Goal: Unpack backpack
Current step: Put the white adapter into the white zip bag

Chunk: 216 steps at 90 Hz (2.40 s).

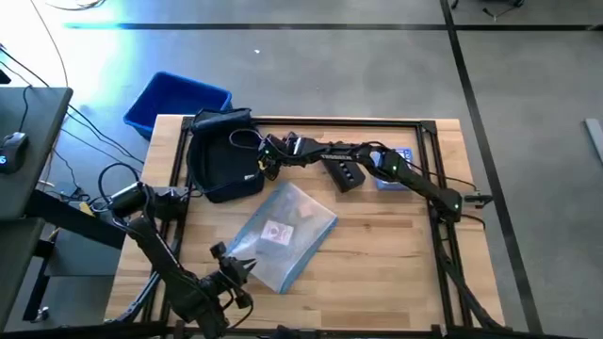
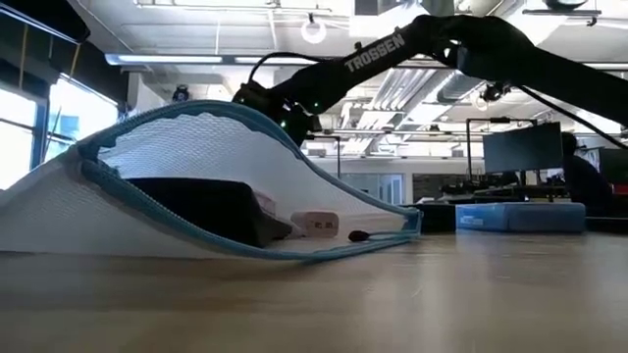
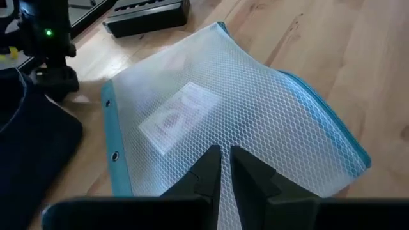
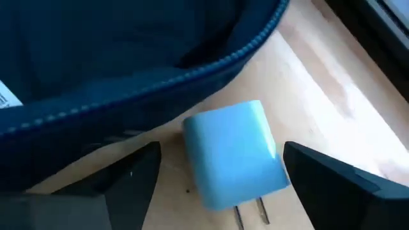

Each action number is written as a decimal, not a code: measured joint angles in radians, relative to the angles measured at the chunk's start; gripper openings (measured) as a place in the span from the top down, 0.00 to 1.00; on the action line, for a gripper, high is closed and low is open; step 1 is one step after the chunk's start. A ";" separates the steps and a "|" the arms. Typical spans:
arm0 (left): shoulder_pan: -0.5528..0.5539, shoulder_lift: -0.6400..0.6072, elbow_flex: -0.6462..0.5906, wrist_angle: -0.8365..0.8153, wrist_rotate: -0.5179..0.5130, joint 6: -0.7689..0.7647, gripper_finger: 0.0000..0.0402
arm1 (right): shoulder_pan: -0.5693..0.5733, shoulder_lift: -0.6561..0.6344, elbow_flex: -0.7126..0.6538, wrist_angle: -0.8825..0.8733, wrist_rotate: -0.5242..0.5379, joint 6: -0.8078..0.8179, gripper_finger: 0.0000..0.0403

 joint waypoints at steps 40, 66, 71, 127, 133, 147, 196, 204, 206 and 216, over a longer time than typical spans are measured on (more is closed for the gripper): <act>-0.003 -0.001 0.000 0.002 0.021 0.000 0.96 | 0.054 -0.069 -0.001 -0.267 0.034 -0.105 0.59; -0.023 0.000 0.000 0.009 0.017 -0.002 0.96 | 0.214 -0.224 0.000 -0.644 -0.022 -0.250 0.59; -0.028 0.000 0.000 0.008 0.016 -0.003 0.96 | 0.261 -0.252 0.000 -0.700 -0.138 -0.282 0.59; -0.080 0.000 0.000 0.015 -0.079 -0.039 0.96 | 0.618 -0.274 -0.263 -0.364 -0.315 -0.208 0.59; -0.080 0.000 0.000 0.016 -0.079 -0.039 0.96 | 0.601 -0.274 -0.282 -0.333 -0.288 -0.194 0.59; -0.079 0.000 0.000 0.017 -0.079 -0.037 0.96 | 0.596 -0.283 -0.269 -0.254 -0.376 -0.231 0.58; -0.079 0.000 0.000 0.017 -0.096 -0.036 0.96 | 0.510 -0.286 -0.244 0.051 -0.337 -0.132 0.59; -0.079 0.000 0.000 0.018 -0.100 -0.036 0.96 | 0.488 -0.286 -0.262 0.098 -0.309 -0.086 0.59; -0.079 0.000 0.000 0.018 -0.101 -0.035 0.96 | 0.482 -0.286 -0.264 0.105 -0.305 -0.076 0.58; -0.079 0.000 0.000 0.019 -0.121 -0.033 0.96 | 0.464 -0.277 -0.264 0.193 -0.303 -0.028 0.59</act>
